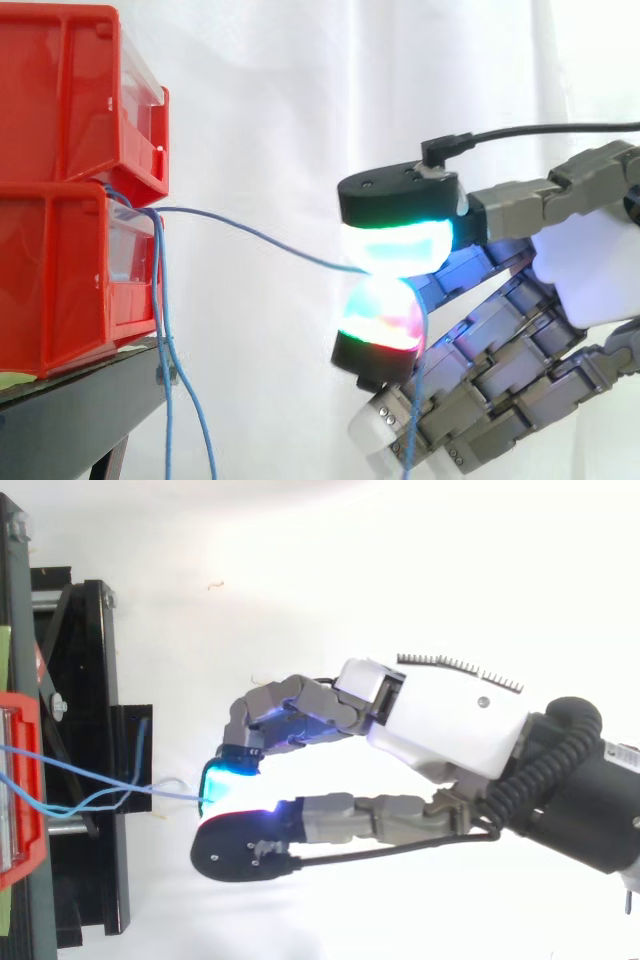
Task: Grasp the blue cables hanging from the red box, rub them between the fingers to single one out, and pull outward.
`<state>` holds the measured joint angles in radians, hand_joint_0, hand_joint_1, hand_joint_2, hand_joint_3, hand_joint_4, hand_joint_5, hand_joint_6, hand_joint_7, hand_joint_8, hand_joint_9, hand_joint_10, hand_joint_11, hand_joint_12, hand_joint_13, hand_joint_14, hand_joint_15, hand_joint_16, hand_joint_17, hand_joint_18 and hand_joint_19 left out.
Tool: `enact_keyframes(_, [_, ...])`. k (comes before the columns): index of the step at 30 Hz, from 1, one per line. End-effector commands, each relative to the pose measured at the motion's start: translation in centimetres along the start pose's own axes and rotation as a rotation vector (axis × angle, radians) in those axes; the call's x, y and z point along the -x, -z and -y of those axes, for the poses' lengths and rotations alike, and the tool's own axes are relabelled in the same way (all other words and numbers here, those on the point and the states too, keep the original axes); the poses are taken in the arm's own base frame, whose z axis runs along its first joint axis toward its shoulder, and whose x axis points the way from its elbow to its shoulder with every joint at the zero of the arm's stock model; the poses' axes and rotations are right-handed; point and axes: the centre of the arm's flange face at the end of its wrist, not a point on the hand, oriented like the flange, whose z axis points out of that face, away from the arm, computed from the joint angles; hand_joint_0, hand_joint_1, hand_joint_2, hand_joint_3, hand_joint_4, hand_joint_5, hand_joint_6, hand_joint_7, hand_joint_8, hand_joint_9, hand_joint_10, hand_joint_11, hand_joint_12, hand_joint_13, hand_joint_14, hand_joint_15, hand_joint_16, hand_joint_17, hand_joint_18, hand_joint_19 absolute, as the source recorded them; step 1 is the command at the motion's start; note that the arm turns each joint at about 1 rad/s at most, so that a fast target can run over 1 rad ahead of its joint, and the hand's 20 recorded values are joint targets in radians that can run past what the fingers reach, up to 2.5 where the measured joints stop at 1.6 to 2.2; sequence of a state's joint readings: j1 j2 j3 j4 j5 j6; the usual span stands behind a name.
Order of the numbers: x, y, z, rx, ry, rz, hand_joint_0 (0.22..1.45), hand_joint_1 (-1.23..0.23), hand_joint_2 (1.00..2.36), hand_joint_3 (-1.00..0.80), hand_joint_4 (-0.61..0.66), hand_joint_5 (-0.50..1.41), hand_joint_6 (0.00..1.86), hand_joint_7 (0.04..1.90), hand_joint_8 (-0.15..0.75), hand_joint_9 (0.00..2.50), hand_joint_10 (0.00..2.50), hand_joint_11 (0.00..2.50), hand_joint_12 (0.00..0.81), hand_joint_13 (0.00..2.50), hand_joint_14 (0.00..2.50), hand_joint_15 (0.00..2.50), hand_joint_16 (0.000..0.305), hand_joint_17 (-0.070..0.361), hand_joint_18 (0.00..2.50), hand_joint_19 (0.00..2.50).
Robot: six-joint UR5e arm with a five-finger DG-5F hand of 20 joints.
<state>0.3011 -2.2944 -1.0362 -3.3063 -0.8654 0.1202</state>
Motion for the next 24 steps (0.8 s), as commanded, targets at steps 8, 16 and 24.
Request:
enact_keyframes(8, [1.3, 1.2, 2.6, 0.138, -0.061, -0.032, 0.66, -0.71, 1.03, -0.17, 0.06, -0.21, 0.88, 1.17, 0.362, 0.52, 0.0, 0.17, 0.433, 0.24, 0.0, 0.0, 0.057, 0.129, 0.0, 0.07])
enact_keyframes(16, [0.7, 0.8, 5.3, 0.197, -0.09, -0.094, 0.66, -0.71, 1.03, -0.16, 0.05, -0.21, 0.88, 1.17, 0.362, 0.52, 0.0, 0.17, 0.43, 0.24, 0.0, 0.0, 0.056, 0.127, 0.0, 0.08])
enact_keyframes(24, [0.8, 0.6, 6.9, 0.225, -0.116, -0.136, 0.66, -0.71, 1.03, -0.16, 0.05, -0.21, 0.88, 1.17, 0.362, 0.52, 0.0, 0.15, 0.429, 0.24, 0.0, 0.0, 0.056, 0.125, 0.0, 0.05])
